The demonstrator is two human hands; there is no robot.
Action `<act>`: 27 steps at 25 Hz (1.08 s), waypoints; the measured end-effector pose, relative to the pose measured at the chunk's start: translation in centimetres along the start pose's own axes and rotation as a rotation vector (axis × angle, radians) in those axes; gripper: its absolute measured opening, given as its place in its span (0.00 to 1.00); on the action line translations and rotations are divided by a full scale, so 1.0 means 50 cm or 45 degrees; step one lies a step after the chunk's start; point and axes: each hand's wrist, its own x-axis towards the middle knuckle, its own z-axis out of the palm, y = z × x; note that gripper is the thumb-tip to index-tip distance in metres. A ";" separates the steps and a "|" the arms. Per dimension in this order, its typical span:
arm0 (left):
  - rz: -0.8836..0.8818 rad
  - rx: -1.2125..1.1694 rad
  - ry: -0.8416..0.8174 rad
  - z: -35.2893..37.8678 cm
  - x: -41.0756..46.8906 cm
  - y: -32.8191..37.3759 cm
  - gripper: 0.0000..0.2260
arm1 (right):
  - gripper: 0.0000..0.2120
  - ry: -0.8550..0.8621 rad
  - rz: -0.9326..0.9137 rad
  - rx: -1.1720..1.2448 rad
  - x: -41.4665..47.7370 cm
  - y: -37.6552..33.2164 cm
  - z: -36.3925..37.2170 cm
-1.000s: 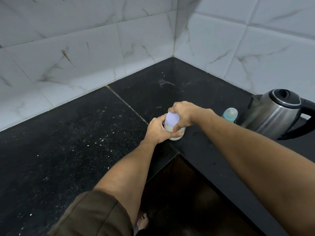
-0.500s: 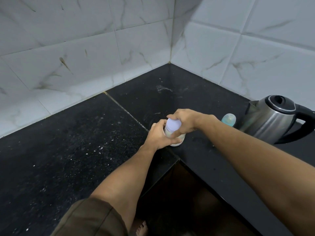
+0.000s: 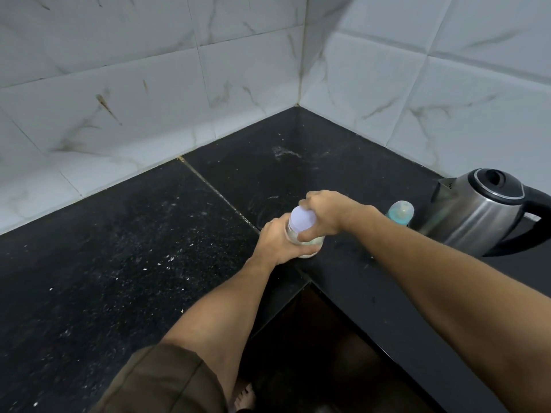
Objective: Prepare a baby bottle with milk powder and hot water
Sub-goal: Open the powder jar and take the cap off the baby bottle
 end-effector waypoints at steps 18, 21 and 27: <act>-0.060 0.052 -0.072 -0.011 0.001 0.008 0.41 | 0.35 -0.122 -0.061 0.217 0.003 0.020 -0.047; 0.013 0.072 -0.088 -0.014 -0.003 0.015 0.44 | 0.38 0.048 -0.116 0.457 0.014 0.045 -0.070; 0.080 0.291 -0.251 -0.054 0.007 -0.029 0.71 | 0.26 0.366 0.209 0.851 0.068 0.094 -0.037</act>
